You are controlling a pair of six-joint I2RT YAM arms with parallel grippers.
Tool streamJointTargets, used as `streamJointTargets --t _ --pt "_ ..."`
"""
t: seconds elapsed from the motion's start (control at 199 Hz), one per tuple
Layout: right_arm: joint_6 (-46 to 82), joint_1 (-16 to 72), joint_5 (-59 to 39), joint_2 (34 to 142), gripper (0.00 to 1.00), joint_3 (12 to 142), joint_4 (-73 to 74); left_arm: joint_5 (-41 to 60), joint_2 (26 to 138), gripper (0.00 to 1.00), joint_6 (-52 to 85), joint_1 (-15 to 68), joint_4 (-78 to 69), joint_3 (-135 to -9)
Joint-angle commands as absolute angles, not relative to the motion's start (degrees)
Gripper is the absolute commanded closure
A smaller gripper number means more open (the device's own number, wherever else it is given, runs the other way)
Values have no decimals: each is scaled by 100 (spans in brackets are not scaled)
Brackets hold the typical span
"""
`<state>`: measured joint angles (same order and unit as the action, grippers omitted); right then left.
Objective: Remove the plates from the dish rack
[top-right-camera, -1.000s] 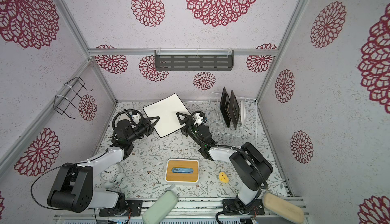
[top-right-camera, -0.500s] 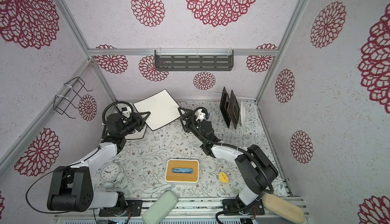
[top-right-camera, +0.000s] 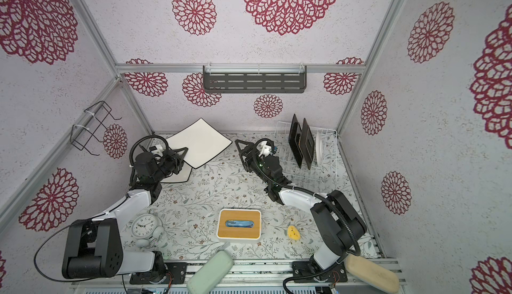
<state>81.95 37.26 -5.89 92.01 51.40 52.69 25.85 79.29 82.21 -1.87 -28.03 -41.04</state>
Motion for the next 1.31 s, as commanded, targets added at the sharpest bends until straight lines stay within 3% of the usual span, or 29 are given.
streamJointTargets --t 0.0,0.568,0.936,1.303 --pt "7934 3639 -764 9068 3 5278 5317 2170 7751 100 8411 -254 -4050 -4129" --pt "7661 3634 -888 9290 4 5405 5032 1034 7838 100 8717 -686 -4640 -3278" --pt "7629 3639 -916 9387 5 5439 4913 1007 7953 100 8897 -1243 -5182 -2780" --pt "7594 3639 -974 9461 6 5631 4851 1006 8033 100 8689 -1642 -4786 -2849"
